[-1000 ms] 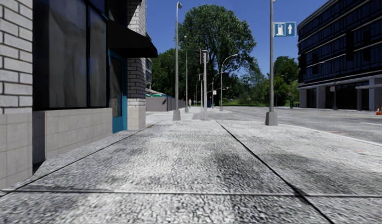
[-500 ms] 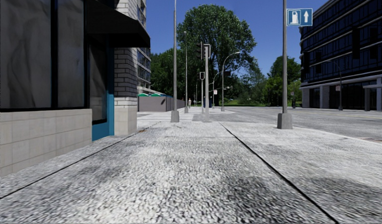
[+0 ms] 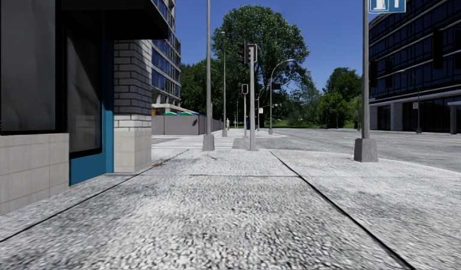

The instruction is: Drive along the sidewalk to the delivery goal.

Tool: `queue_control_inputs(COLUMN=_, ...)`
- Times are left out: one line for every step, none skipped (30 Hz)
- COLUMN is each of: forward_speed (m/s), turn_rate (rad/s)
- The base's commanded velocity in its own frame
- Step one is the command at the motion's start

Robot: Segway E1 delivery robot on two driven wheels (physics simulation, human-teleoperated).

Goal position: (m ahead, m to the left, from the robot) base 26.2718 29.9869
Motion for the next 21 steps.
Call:
queue_control_inputs(forward_speed=2.00, turn_rate=0.00)
queue_control_inputs(forward_speed=2.00, turn_rate=0.00)
queue_control_inputs(forward_speed=2.00, turn_rate=0.00)
queue_control_inputs(forward_speed=2.00, turn_rate=0.00)
queue_control_inputs(forward_speed=2.00, turn_rate=0.00)
queue_control_inputs(forward_speed=2.00, turn_rate=0.00)
queue_control_inputs(forward_speed=2.00, turn_rate=0.00)
queue_control_inputs(forward_speed=2.00, turn_rate=0.00)
queue_control_inputs(forward_speed=2.00, turn_rate=0.00)
queue_control_inputs(forward_speed=2.00, turn_rate=0.00)
queue_control_inputs(forward_speed=2.00, turn_rate=0.00)
queue_control_inputs(forward_speed=2.00, turn_rate=0.00)
queue_control_inputs(forward_speed=2.00, turn_rate=0.00)
queue_control_inputs(forward_speed=2.00, turn_rate=0.00)
queue_control_inputs(forward_speed=2.00, turn_rate=0.00)
queue_control_inputs(forward_speed=2.00, turn_rate=0.00)
queue_control_inputs(forward_speed=2.00, turn_rate=0.00)
queue_control_inputs(forward_speed=2.00, turn_rate=0.00)
queue_control_inputs(forward_speed=2.00, turn_rate=0.00)
queue_control_inputs(forward_speed=2.00, turn_rate=0.00)
queue_control_inputs(forward_speed=2.00, turn_rate=0.00)
